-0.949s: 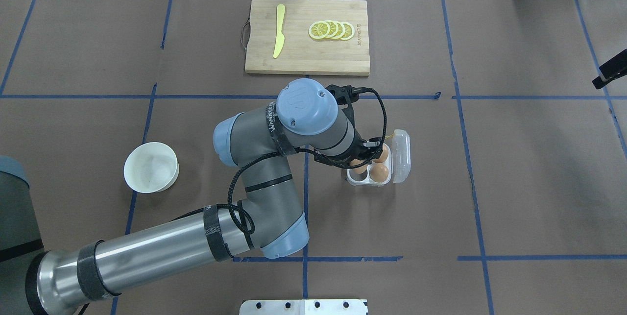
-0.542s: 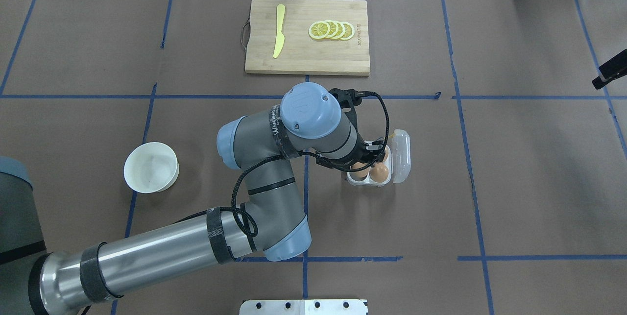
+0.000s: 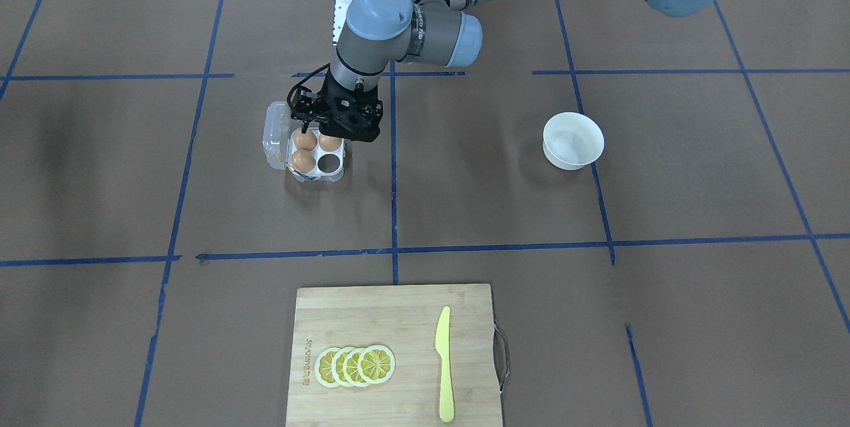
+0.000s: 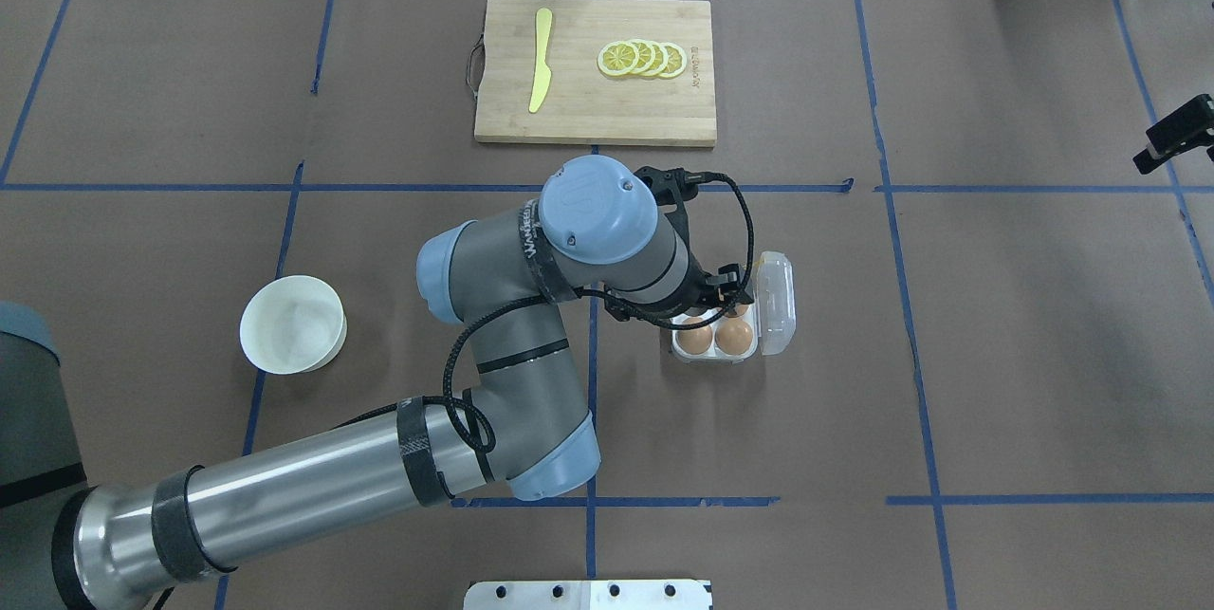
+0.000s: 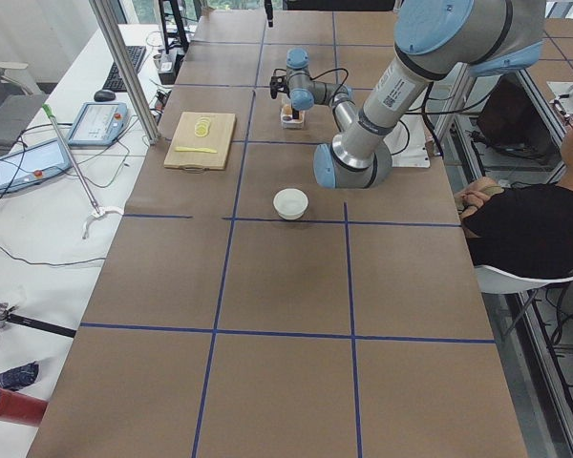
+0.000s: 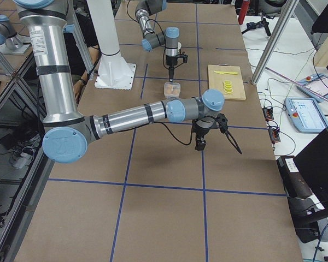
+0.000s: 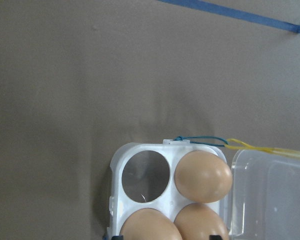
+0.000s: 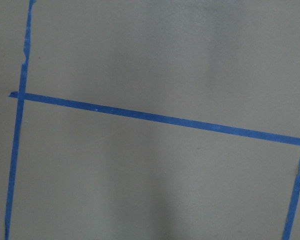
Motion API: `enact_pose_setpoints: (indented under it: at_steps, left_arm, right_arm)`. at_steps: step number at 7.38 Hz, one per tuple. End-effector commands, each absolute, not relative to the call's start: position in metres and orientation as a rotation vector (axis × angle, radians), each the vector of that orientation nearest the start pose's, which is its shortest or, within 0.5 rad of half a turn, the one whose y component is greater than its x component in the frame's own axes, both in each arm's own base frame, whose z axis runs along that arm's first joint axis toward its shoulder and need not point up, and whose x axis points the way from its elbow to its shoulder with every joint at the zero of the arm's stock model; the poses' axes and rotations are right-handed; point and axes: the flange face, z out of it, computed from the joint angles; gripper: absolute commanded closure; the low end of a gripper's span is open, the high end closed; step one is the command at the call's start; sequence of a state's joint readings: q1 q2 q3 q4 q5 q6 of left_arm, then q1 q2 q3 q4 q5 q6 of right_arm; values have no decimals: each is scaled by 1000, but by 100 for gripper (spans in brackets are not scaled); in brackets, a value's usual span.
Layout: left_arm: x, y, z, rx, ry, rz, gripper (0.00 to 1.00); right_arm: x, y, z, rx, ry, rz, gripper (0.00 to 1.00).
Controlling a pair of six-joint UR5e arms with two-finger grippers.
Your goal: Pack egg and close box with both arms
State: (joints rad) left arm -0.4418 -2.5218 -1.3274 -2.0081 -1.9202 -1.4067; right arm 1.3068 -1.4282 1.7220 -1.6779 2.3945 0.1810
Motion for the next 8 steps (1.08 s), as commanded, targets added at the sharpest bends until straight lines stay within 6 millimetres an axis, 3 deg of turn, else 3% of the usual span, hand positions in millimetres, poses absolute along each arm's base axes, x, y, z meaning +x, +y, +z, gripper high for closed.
enact_pose_setpoints:
  at_steps: [1, 2, 3, 5, 6, 7, 8]
  left_arm:
    - [604, -454, 135, 126, 1142, -30, 6]
    - [535, -460, 178, 207, 1134, 2, 6]
    - [472, -469, 207, 281, 1107, 19, 7]
    - [362, -525, 241, 339, 1082, 76, 7]
    - [307, -546, 262, 362, 1070, 89, 7]
    - [267, -560, 280, 376, 1057, 98, 6]
    - [240, -571, 286, 410, 1039, 108, 6]
  right_arm:
    - [-139, -537, 466, -58, -859, -66, 0]
    - [-171, -524, 440, -62, -868, -56, 0]
    - [-191, -517, 430, -46, -898, -22, 0]
    - [-279, -482, 410, 3, -917, 84, 0]
    - [-311, -464, 395, -4, -927, 111, 0]
    - [-343, -439, 371, 13, -931, 113, 0]
    - [-397, -415, 329, 4, -963, 151, 0]
